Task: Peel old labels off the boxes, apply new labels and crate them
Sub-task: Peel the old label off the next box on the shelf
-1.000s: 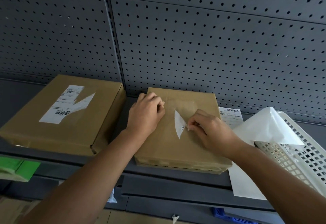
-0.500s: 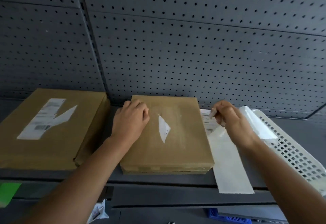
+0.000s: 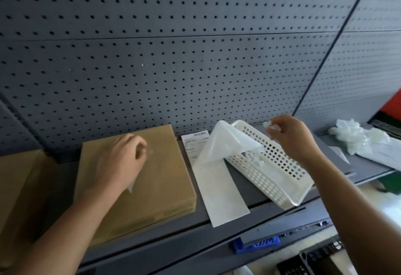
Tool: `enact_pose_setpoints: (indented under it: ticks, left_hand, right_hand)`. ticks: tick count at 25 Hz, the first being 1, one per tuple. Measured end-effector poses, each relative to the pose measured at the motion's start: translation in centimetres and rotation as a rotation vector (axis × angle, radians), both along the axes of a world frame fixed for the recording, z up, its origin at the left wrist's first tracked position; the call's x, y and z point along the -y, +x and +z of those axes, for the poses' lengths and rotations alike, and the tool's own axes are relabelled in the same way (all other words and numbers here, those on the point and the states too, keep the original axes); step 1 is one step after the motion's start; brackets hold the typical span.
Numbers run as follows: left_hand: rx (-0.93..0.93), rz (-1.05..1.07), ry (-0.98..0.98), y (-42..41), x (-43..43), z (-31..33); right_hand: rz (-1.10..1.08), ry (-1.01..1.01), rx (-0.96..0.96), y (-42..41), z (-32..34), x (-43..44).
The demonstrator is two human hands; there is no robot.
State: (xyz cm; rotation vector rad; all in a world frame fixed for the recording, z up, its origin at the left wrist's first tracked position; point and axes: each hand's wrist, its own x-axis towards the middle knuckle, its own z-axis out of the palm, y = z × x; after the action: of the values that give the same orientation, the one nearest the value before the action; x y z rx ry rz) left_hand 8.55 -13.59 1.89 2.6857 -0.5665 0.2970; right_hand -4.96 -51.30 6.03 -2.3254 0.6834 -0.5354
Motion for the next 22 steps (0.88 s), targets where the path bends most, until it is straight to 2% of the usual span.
enact_pose_setpoints:
  ticks: [5, 9, 11, 14, 18, 22]
  left_hand:
    - [0.005, 0.000, -0.036, 1.3, 0.1, -1.2]
    - [0.067, -0.017, -0.046, 1.7, 0.2, -2.2]
    - [0.063, -0.017, -0.075, 1.8, 0.3, -2.5]
    - [0.060, -0.013, -0.093, 2.1, 0.3, -2.7]
    - [0.069, -0.013, -0.097, 2.1, 0.5, -2.9]
    - [0.080, -0.008, -0.095, 1.8, 0.6, -2.8]
  right_hand:
    - [0.008, -0.032, -0.148, -0.4, -2.7, 0.8]
    - [0.032, -0.232, -0.348, -0.6, -5.7, 0.5]
    - [0.073, -0.261, -0.322, -0.5, -6.4, 0.3]
    - [0.137, -0.172, -0.299, 0.3, -7.0, -0.1]
    - [0.182, -0.073, -0.390, 0.4, -7.9, 0.4]
    - [0.130, -0.017, -0.328, 0.5, -8.2, 0.4]
